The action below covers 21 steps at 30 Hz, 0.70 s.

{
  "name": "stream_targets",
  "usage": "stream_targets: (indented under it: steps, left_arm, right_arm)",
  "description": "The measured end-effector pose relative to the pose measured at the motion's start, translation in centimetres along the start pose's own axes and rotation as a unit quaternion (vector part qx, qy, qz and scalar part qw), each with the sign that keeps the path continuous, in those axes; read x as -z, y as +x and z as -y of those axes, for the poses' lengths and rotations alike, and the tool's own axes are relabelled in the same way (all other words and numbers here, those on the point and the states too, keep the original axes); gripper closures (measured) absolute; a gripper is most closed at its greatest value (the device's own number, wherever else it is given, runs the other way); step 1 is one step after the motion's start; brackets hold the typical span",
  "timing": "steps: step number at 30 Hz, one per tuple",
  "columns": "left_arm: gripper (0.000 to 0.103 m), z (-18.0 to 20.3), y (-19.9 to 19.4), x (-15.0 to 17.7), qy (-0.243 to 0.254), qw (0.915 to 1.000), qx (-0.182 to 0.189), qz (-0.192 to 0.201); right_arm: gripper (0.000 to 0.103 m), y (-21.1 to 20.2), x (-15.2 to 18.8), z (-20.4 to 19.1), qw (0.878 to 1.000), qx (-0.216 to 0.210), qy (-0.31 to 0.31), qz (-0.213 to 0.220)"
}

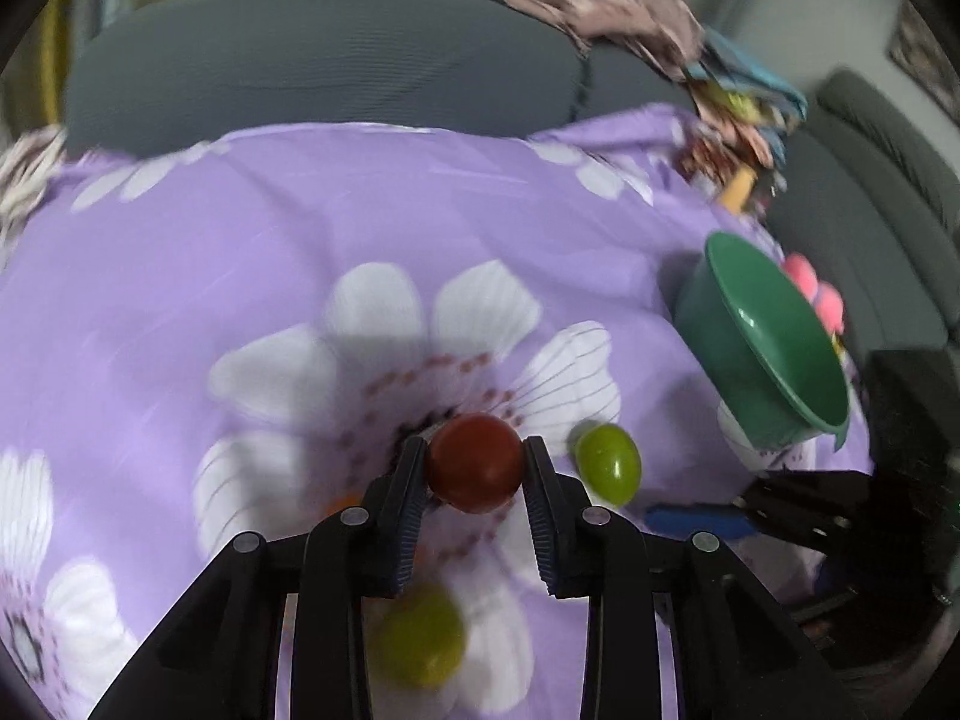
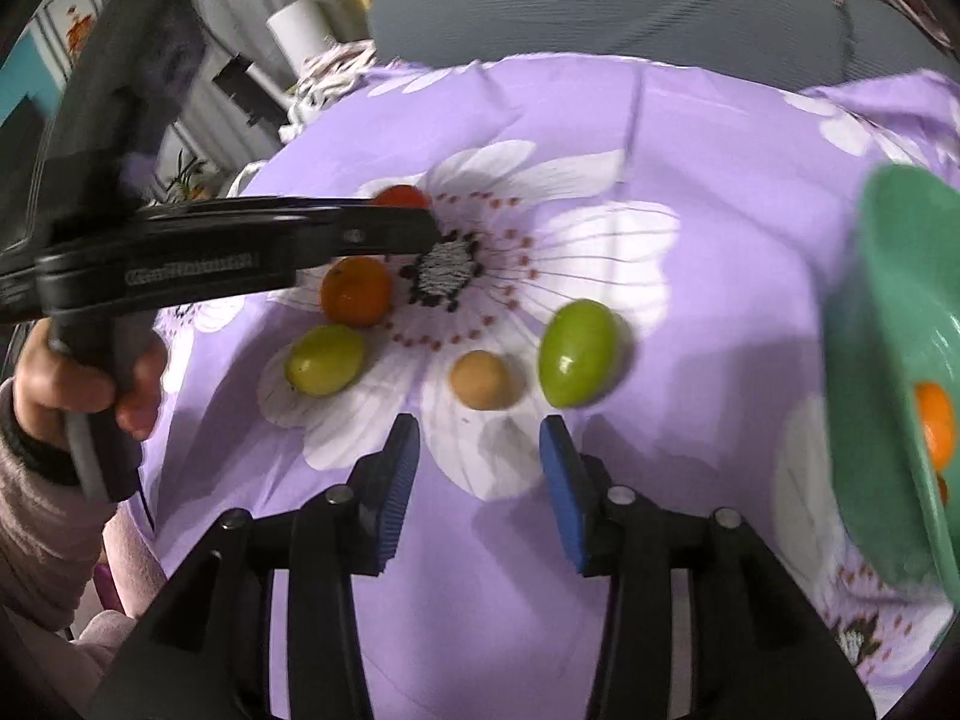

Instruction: Organize fruits

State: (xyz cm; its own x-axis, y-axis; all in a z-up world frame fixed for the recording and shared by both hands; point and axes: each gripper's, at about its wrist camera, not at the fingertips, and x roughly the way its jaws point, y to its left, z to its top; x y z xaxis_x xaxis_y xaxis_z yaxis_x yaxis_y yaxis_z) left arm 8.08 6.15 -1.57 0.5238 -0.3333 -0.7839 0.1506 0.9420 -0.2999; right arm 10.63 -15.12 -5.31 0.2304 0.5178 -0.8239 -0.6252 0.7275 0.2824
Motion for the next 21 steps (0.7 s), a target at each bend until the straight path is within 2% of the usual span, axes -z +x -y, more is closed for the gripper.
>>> stream_targets:
  steps: [2,4,9,17,21]
  left_arm:
    - [0.072,-0.9,-0.7,0.8,-0.011,0.9999,-0.002,0.004]
    - [0.072,-1.5,-1.3,1.5,-0.019,0.9998,-0.005,0.006]
    - [0.072,-2.2,-2.2,2.3,-0.029,0.9994,0.000,0.016]
    - [0.072,-2.5,-2.1,2.8,-0.030,0.9993,0.015,0.014]
    - [0.072,-2.7,-2.1,2.8,-0.032,0.9993,0.017,0.014]
  right_arm:
    - [0.061,1.1,-0.6,-0.5,1.000,0.006,-0.011,-0.012]
    - [0.065,1.9,-1.3,-0.8,1.000,0.007,-0.016,-0.018]
    - [0.064,4.1,-3.2,-1.1,0.999,0.031,-0.022,-0.035]
    - [0.063,5.7,-5.7,-1.5,0.998,0.046,-0.032,-0.034]
    - [0.077,6.6,-6.4,-1.6,0.996,0.067,-0.040,-0.039]
